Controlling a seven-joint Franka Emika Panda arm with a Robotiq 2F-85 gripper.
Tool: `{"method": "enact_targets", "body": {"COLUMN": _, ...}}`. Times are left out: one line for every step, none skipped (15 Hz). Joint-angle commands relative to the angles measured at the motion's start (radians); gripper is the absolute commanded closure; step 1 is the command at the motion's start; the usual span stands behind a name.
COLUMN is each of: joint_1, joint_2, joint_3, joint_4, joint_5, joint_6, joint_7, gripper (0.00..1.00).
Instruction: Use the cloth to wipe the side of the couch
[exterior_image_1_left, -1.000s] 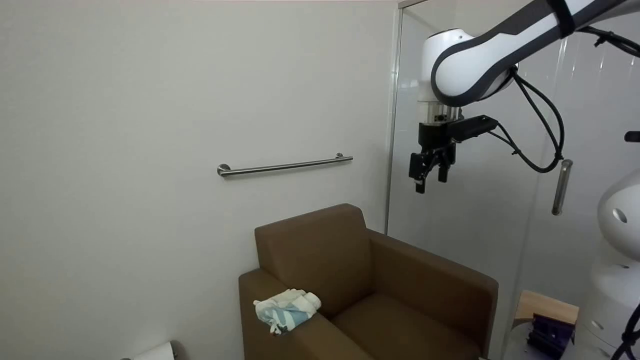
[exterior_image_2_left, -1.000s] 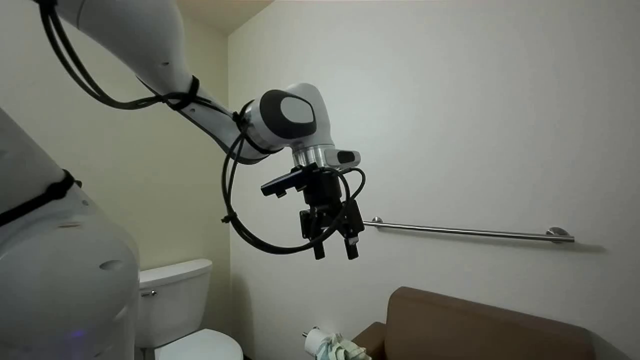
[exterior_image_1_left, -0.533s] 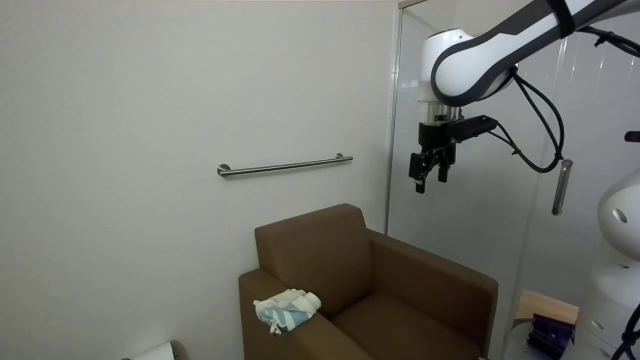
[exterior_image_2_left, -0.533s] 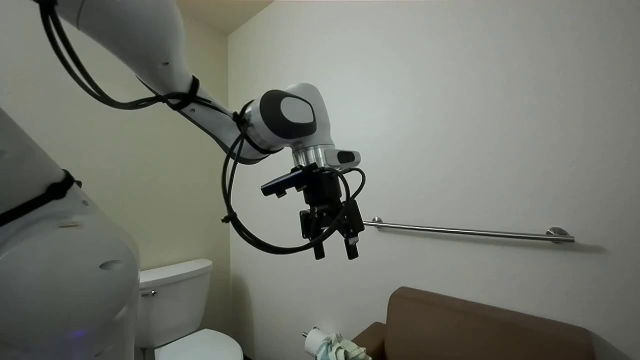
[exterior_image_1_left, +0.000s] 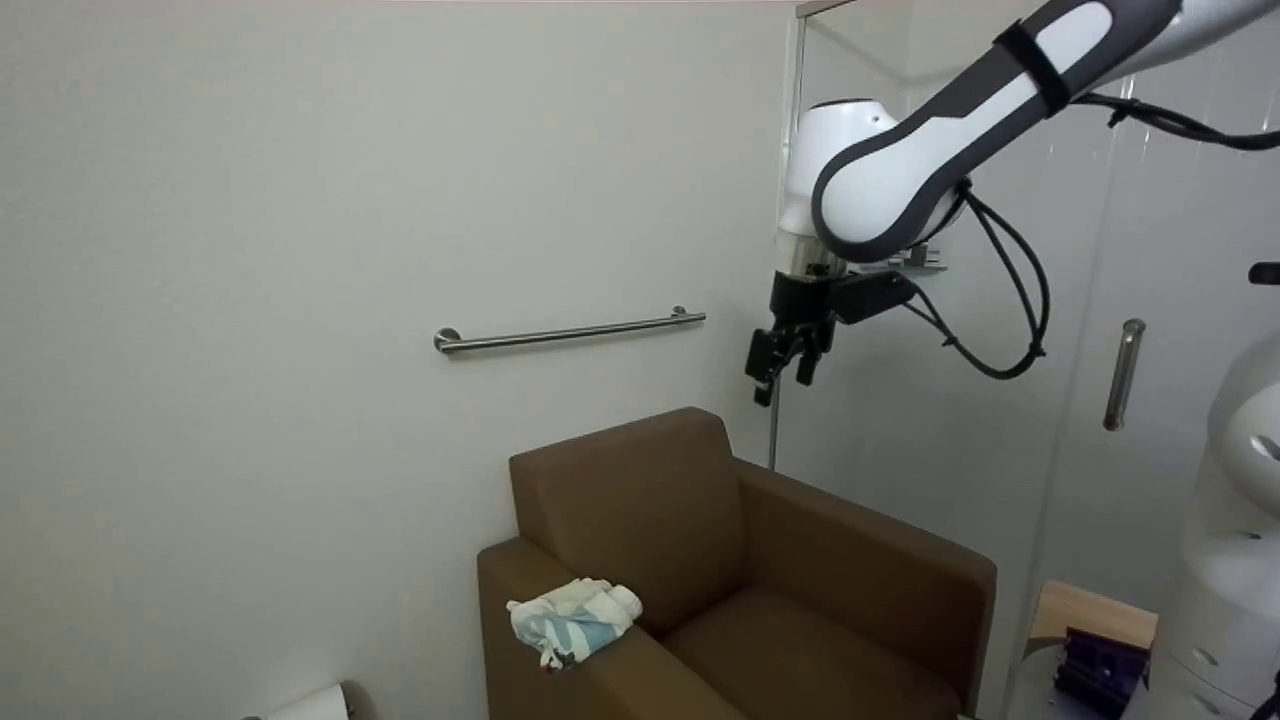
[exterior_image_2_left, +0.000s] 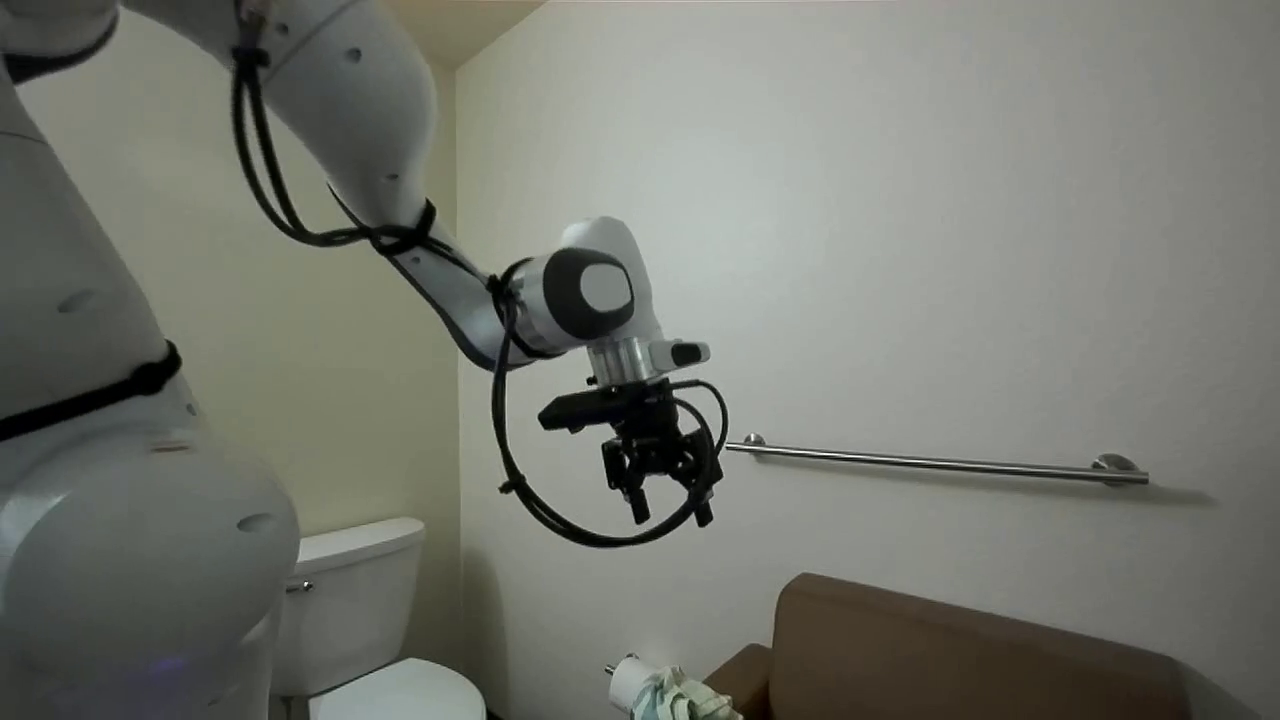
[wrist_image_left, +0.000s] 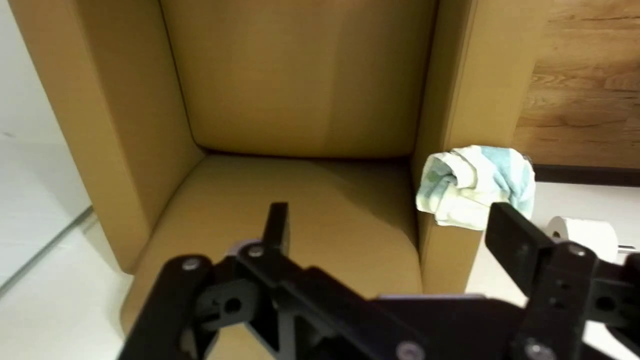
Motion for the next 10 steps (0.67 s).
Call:
{"method": "enact_targets", "body": {"joint_1": 0.025, "joint_2": 0.242, "joint_3": 0.100, "joint_4": 0.112, "joint_5": -0.042, "joint_6": 0.154, "joint_7": 0.127, "gripper": 0.00}}
{"method": "enact_targets", "body": {"joint_1": 0.031, "joint_2": 0.296, "joint_3": 0.132, "joint_4": 0.146, "joint_5": -0.065, "joint_6": 0.183, "joint_7": 0.177, "gripper": 0.00}}
{"method": "enact_targets", "body": {"joint_1": 0.025, "joint_2": 0.352, "joint_3": 0.168, "joint_4": 0.188, "joint_5": -0.127, "joint_6": 0.198, "joint_7": 0.251, "gripper": 0.00}}
{"method": "enact_targets", "body": {"joint_1": 0.029, "joint_2": 0.407, "joint_3": 0.194, "joint_4": 0.234, "joint_5": -0.201, "joint_6": 0.192, "joint_7": 0.328, "gripper": 0.00}}
{"method": "enact_targets", "body": {"joint_1": 0.051, "joint_2": 0.462, "joint_3": 0.206, "joint_4": 0.289, "joint_5": -0.267, "joint_6": 0.153, "joint_7": 0.398, "gripper": 0.00}}
{"method": "enact_targets", "body": {"joint_1": 0.073, "joint_2": 0.349, "joint_3": 0.149, "joint_4": 0.189, "joint_5": -0.176, "joint_6": 0.172, "joint_7": 0.290, "gripper": 0.00}}
{"method": "enact_targets", "body": {"joint_1": 0.092, "joint_2": 0.399, "joint_3": 0.155, "joint_4": 0.228, "joint_5": -0.215, "joint_6": 0.172, "joint_7": 0.343, "gripper": 0.00}}
{"method": "enact_targets", "body": {"joint_1": 0.107, "joint_2": 0.437, "joint_3": 0.154, "joint_4": 0.257, "joint_5": -0.227, "joint_6": 0.172, "joint_7": 0.362, "gripper": 0.00}}
{"method": "enact_targets", "body": {"joint_1": 0.113, "joint_2": 0.460, "joint_3": 0.152, "joint_4": 0.275, "joint_5": -0.230, "joint_6": 0.173, "joint_7": 0.364, "gripper": 0.00}}
{"method": "enact_targets", "body": {"joint_1": 0.114, "joint_2": 0.471, "joint_3": 0.149, "joint_4": 0.284, "joint_5": -0.231, "joint_6": 0.173, "joint_7": 0.363, "gripper": 0.00}}
